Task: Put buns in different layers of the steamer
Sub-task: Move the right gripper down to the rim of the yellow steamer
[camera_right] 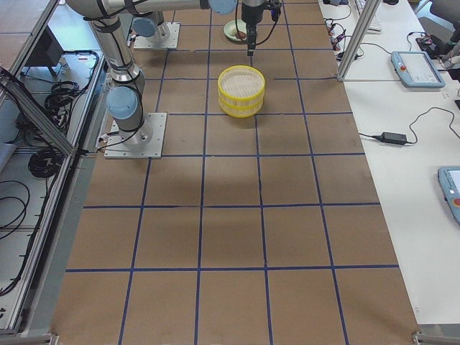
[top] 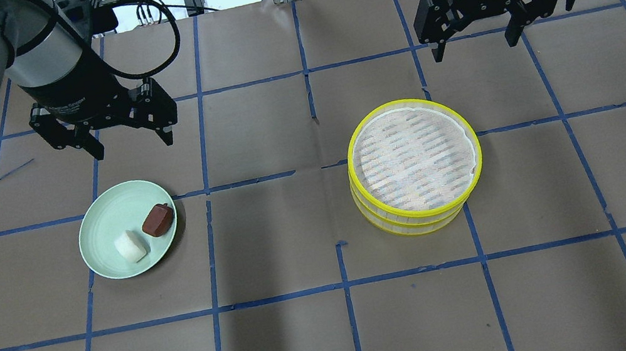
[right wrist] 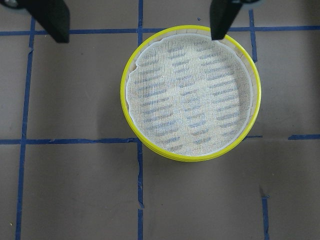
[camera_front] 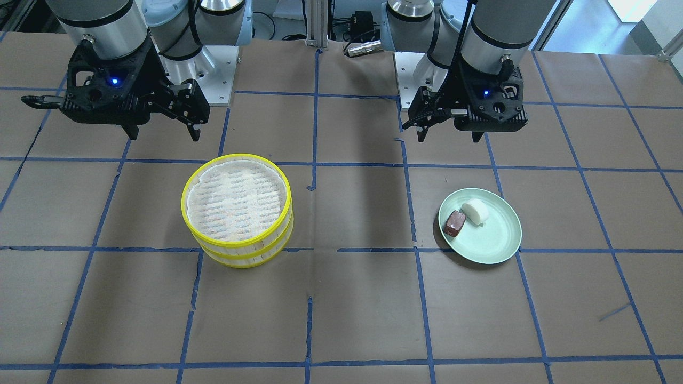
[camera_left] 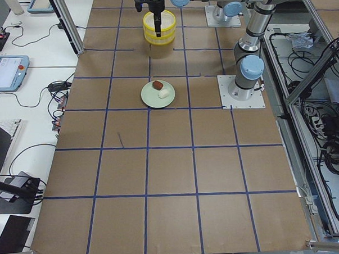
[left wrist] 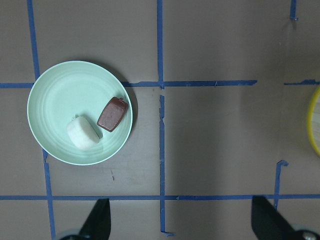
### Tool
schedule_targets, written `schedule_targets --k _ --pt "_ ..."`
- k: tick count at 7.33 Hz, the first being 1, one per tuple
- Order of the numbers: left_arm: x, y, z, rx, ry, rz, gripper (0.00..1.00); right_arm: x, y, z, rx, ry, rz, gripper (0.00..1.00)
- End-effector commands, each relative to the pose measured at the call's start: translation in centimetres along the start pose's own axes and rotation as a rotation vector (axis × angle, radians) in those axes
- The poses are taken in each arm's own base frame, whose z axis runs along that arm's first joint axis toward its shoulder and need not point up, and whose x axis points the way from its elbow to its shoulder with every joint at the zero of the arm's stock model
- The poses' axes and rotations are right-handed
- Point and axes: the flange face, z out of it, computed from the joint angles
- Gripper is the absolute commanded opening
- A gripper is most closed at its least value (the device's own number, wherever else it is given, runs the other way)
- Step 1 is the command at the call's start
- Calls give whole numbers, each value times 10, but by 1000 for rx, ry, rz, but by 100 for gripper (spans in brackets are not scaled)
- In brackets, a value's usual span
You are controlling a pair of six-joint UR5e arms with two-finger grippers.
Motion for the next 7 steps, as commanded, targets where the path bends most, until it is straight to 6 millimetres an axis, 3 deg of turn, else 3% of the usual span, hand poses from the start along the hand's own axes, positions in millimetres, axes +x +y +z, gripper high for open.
schedule_targets --k 1,3,4,5,7 --pt "0 0 2 -4 3 -1 100 2 -1 -2 9 -3 16 100" --pt "0 1 7 -10 -6 1 100 0 1 15 -15 2 34 100" --pt "0 1 8 -7 -6 -1 100 2 -8 29 15 -4 45 100" --pt "0 0 10 -10 -6 -1 100 1 -22 59 11 -2 39 100" --pt "-1 -4 15 -19 -5 -2 100 23 -26 117 -15 -4 74 100"
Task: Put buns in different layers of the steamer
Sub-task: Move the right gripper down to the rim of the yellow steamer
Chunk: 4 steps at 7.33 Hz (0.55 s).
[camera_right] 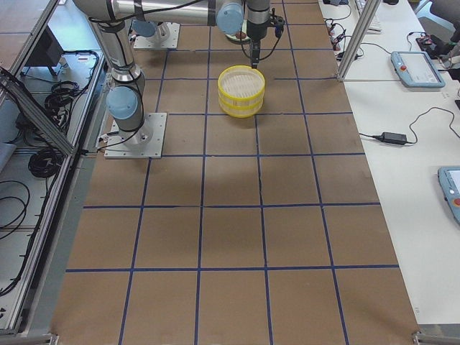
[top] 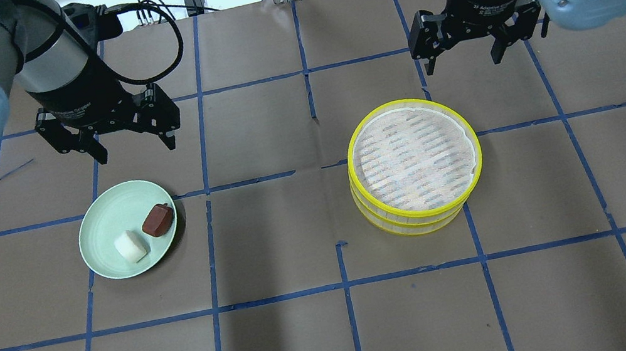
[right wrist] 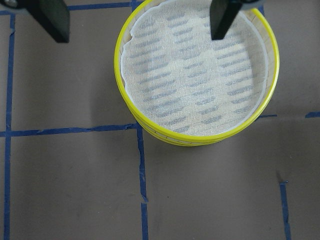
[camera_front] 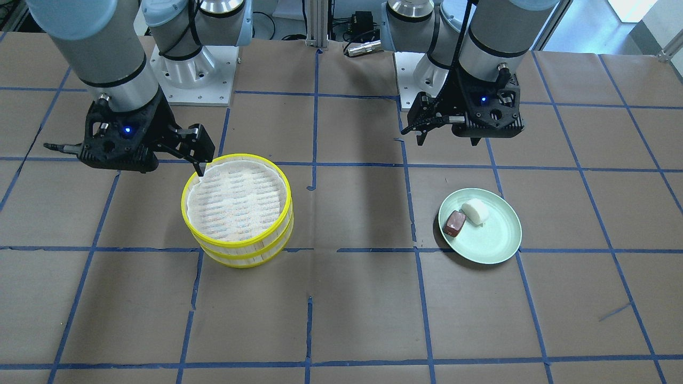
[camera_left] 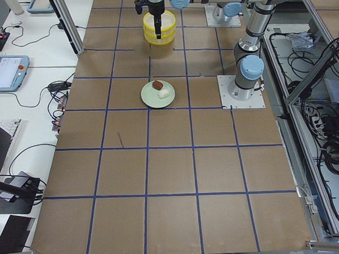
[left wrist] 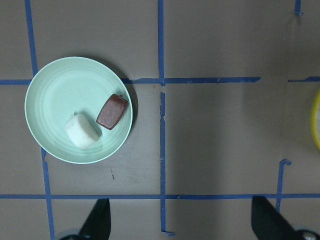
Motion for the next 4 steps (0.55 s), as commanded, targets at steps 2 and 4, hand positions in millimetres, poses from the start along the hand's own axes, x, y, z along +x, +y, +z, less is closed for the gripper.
schedule_targets --k 2,4 --pt "0 -5 5 -5 2 -3 100 33 21 117 26 0 9 100" --pt "2 -8 13 -21 8 -18 100 31 39 144 -22 1 1 98"
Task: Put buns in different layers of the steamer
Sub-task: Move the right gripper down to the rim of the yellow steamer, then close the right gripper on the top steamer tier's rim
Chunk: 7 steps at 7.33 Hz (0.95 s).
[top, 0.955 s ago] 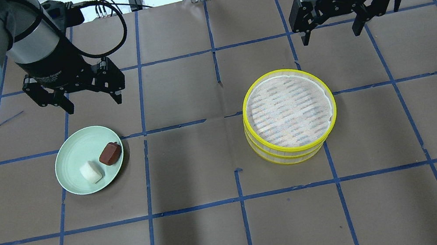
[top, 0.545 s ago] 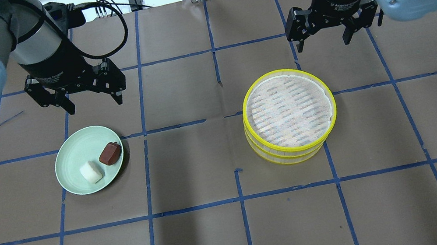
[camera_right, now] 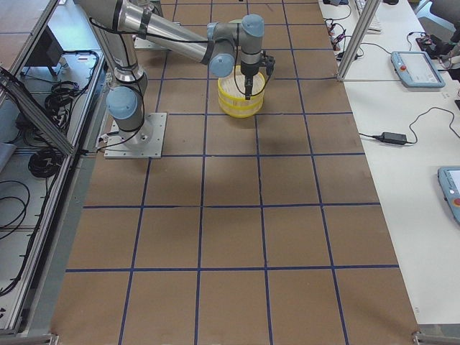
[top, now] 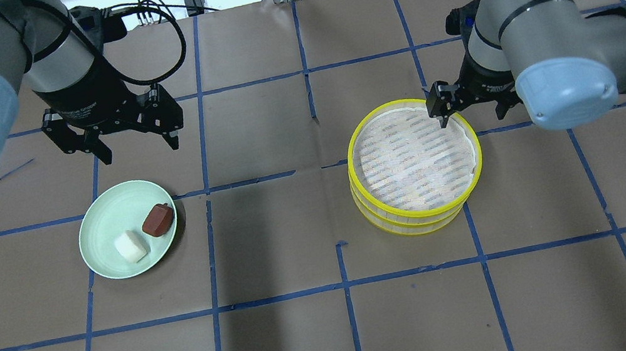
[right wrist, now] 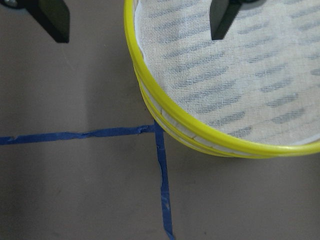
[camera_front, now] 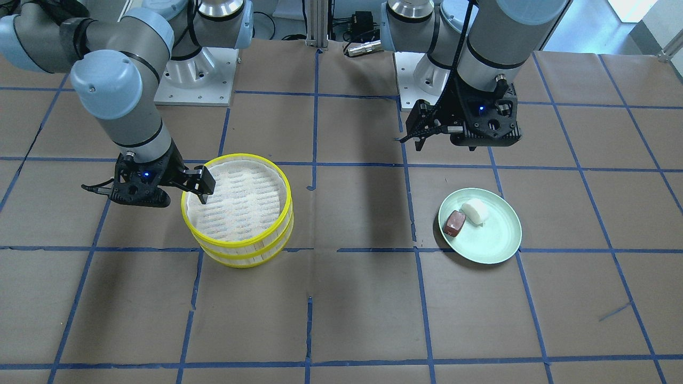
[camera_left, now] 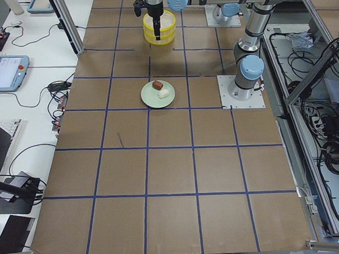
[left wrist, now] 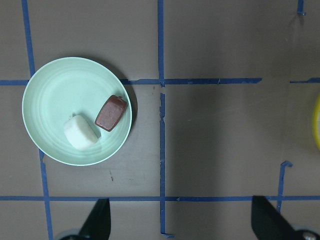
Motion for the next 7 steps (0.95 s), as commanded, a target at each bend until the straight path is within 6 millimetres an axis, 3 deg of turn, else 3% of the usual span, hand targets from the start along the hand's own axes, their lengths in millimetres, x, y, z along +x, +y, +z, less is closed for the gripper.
schedule_targets --k 1,2,4,5,7 --pt "1 -2 5 -9 0 -6 100 4 11 23 -27 2 -50 95" --pt "2 -1 5 -11 3 -4 100 8 10 23 -27 1 -75 92" --pt "2 -1 5 -10 3 -4 100 15 7 22 -27 1 -64 43" --pt "1 -2 4 -8 0 -3 100 14 8 23 -28 0 -63 31" --pt "0 -2 4 -8 -2 0 100 14 8 22 -27 0 -60 21"
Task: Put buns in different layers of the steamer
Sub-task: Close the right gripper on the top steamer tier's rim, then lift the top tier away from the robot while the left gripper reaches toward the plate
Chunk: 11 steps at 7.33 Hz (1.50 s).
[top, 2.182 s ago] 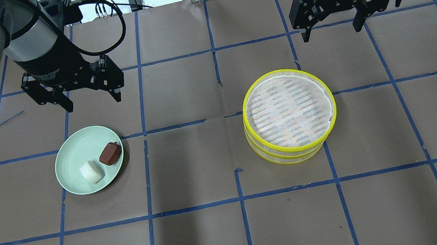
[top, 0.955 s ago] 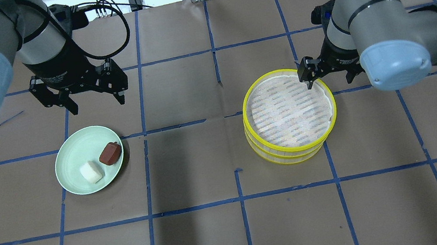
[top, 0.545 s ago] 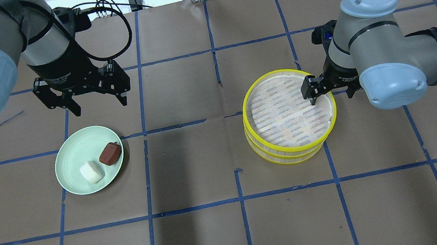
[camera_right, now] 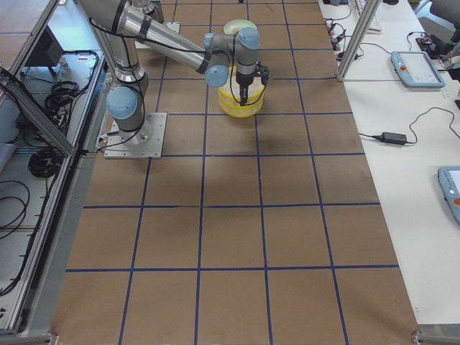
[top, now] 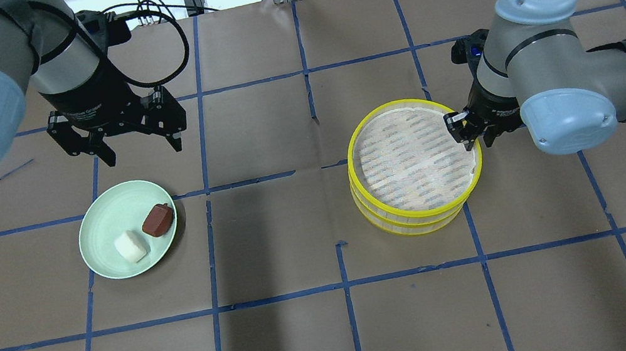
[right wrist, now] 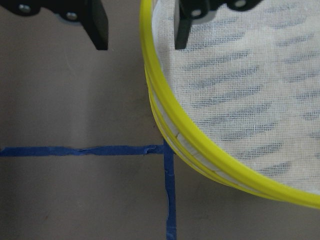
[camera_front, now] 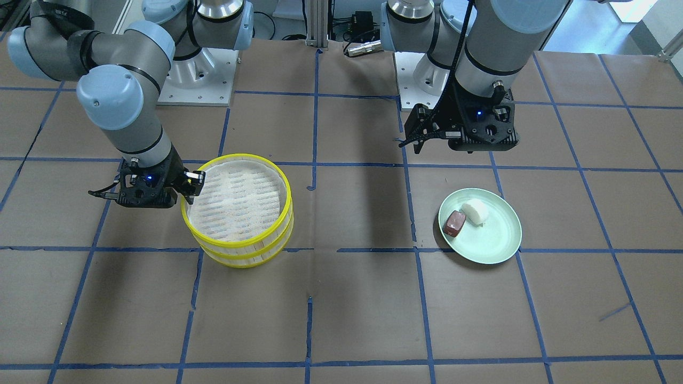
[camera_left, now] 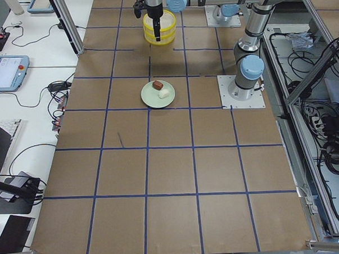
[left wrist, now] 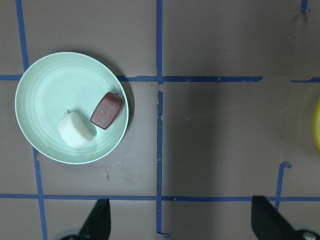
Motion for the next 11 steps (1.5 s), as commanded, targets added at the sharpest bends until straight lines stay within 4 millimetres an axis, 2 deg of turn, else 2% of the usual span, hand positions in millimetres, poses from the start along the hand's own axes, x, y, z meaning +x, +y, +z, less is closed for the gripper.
schedule_targets --k 1,3,4,5,7,9,10,11 --pt "0 0 0 -1 -2 3 100 0 -1 -2 6 0 -2 21" --pt "0 0 0 -1 -2 1 100 0 -1 -5 9 3 0 20" --pt "-1 0 0 1 -4 3 100 0 1 -6 4 5 0 15" --pt "-1 1 -1 1 -4 3 100 -1 2 -7 4 3 -2 6" --pt "-1 0 -1 2 -4 3 100 -1 0 -11 14 2 17 1" --pt "-3 -1 1 -1 -7 12 100 0 -6 -44 28 3 17 2" --pt "-35 -21 12 -8 -5 -9 100 -1 -8 -70 26 3 15 2" --pt "-101 -44 23 -2 4 -62 100 0 -6 -87 26 3 15 2"
